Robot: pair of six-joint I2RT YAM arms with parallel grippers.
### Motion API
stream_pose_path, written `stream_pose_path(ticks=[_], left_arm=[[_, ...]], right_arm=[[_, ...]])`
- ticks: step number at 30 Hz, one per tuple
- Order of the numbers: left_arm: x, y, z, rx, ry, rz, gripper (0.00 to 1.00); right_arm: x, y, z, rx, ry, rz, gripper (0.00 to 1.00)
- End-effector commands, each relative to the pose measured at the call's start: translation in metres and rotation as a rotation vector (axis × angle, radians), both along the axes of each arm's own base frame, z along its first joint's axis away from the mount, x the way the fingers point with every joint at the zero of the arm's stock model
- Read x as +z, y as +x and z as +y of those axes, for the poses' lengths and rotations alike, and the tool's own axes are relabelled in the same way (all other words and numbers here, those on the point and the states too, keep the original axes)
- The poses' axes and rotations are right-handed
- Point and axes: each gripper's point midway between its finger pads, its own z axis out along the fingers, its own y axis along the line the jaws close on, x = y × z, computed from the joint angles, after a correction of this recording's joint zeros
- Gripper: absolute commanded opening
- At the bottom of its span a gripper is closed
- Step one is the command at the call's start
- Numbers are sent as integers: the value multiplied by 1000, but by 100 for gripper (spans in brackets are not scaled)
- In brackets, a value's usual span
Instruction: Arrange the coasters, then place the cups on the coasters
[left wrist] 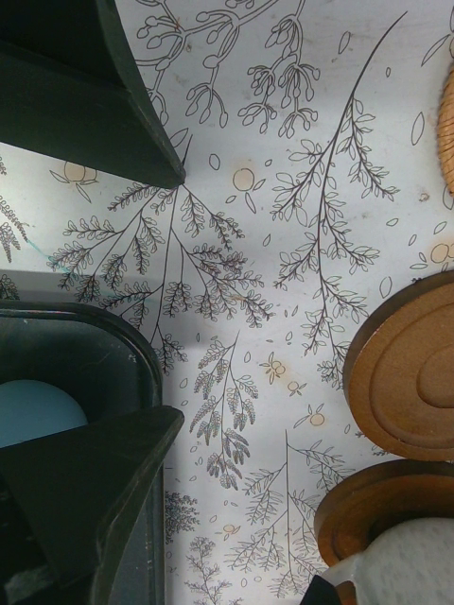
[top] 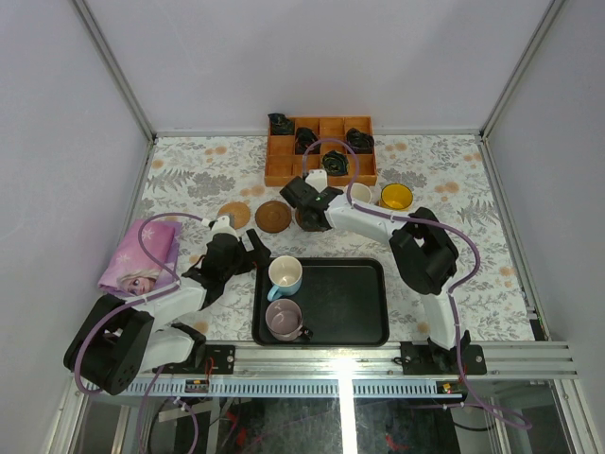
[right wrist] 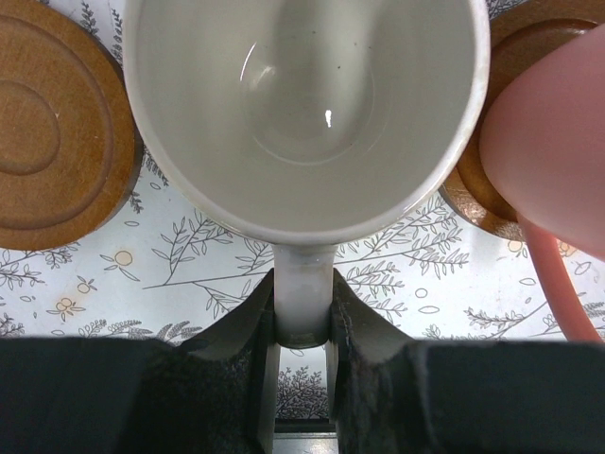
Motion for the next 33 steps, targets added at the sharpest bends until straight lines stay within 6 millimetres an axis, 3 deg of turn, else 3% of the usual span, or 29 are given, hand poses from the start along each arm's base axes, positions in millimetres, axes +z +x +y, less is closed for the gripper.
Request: stream_pose_path(ticks=[1,8,33], left_arm=[[13,9,-5,-17,1,-43,100],[14,9,-5,-17,-1,-44,100],[10,8,-6,-22,5,-29,100]], right_arm=[[76,21,14,-24,86,-231,0],[77,11,26,-2,91,-235,0],[49,5,20,-30,87,-148,0]])
